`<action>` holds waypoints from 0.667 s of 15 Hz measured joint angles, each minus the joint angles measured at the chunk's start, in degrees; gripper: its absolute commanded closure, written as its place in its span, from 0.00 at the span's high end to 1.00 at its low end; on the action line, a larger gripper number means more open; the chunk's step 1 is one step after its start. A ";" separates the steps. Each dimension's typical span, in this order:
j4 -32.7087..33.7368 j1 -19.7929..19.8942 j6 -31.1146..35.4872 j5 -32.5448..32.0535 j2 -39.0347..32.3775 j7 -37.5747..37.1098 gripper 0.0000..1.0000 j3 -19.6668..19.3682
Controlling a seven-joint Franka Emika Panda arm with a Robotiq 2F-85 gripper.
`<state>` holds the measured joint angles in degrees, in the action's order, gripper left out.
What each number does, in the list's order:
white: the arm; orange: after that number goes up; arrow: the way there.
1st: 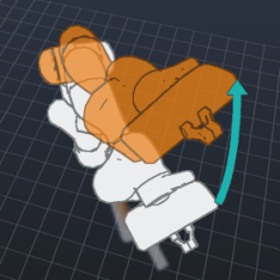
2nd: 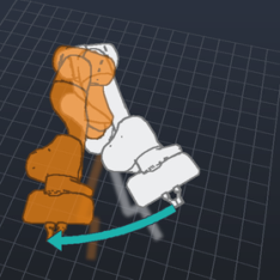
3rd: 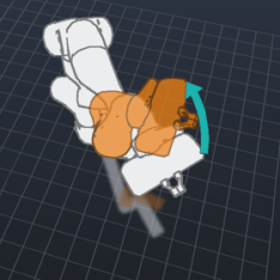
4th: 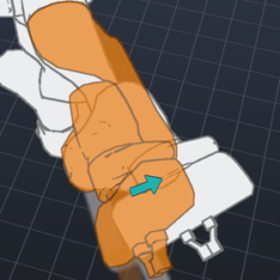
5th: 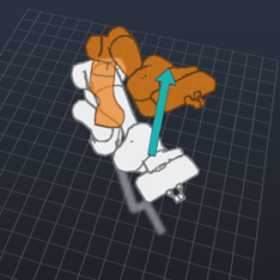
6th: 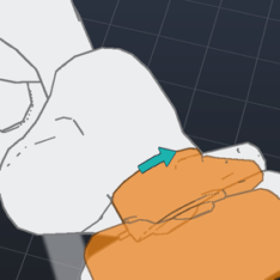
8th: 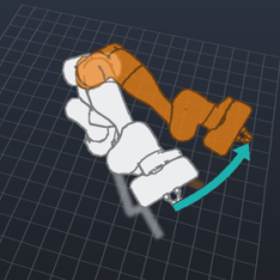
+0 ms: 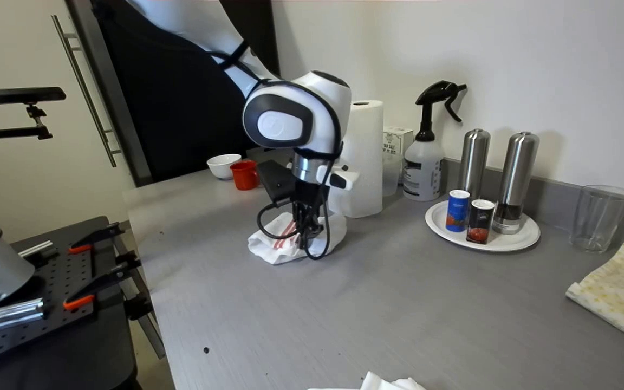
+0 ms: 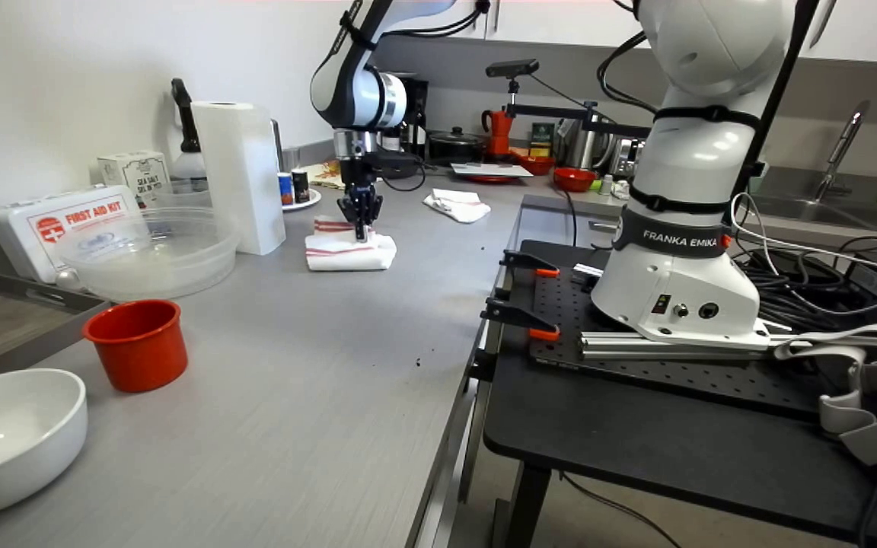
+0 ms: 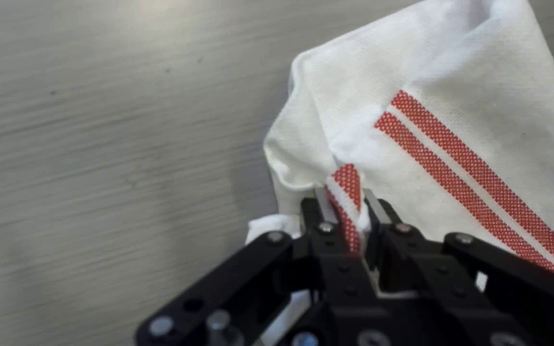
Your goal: Push the grains on the table to the left using the towel further from the edge
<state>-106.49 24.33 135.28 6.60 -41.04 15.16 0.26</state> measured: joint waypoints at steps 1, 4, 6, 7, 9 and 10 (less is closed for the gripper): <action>-2.40 -1.13 0.23 0.27 1.29 -0.38 0.04 0.10; -7.42 -4.64 0.43 0.50 4.22 -1.42 0.04 0.35; -9.31 -6.81 0.43 0.50 5.53 -1.82 0.04 0.46; -9.95 -7.72 0.43 0.50 6.04 -1.84 0.04 0.55; -10.89 -9.13 0.43 0.50 6.89 -1.84 0.04 0.72; -11.19 -9.61 0.42 0.50 7.21 -1.84 0.04 0.74</action>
<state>-117.67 14.72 135.71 7.10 -33.82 13.32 1.00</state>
